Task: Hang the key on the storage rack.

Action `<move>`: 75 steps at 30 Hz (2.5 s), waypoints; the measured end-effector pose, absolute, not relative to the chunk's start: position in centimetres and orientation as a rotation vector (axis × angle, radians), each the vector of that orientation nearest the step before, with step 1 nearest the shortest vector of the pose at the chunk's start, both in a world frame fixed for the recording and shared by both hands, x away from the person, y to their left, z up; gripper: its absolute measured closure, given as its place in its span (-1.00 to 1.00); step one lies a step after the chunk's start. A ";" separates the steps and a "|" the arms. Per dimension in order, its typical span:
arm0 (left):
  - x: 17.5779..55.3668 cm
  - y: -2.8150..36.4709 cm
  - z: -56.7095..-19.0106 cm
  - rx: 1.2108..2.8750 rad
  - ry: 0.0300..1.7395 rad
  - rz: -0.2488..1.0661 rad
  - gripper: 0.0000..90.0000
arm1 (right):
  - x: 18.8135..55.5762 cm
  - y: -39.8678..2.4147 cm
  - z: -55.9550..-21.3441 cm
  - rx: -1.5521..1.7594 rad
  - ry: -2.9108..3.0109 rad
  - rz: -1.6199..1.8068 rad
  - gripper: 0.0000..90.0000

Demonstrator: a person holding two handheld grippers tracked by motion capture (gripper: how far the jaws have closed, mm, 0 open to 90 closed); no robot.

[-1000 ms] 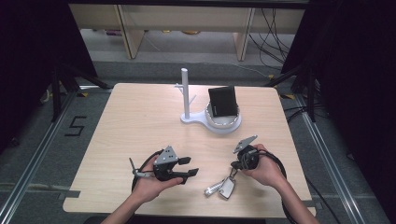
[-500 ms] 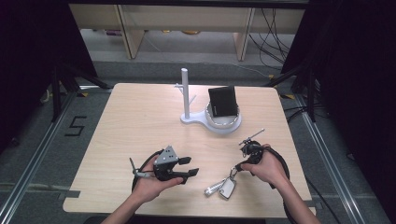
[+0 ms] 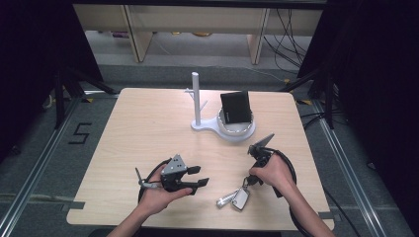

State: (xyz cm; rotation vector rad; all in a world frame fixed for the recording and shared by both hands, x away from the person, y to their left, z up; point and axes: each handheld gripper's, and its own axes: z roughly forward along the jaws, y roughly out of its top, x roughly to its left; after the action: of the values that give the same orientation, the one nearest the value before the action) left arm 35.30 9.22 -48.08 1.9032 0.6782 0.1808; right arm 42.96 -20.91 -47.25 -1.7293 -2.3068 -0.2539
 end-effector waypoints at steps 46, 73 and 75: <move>35.2 9.2 -48.3 1.891 0.660 0.179 -0.01 | 42.5 -17.5 -47.3 -1.940 -2.370 -0.085 0.92; 35.3 9.3 -47.6 1.851 0.645 0.206 -0.04 | 40.6 -19.8 -44.4 -1.697 -2.585 -0.961 0.95; 35.4 9.1 -47.3 1.845 0.644 0.207 -0.05 | 40.3 -19.7 -43.4 -1.676 -2.595 -1.037 0.95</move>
State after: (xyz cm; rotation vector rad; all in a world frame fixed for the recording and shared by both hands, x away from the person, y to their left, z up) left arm 35.39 9.14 -47.28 1.8447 0.6442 0.2072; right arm 40.27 -19.69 -43.38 -1.6761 -2.5948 -1.0375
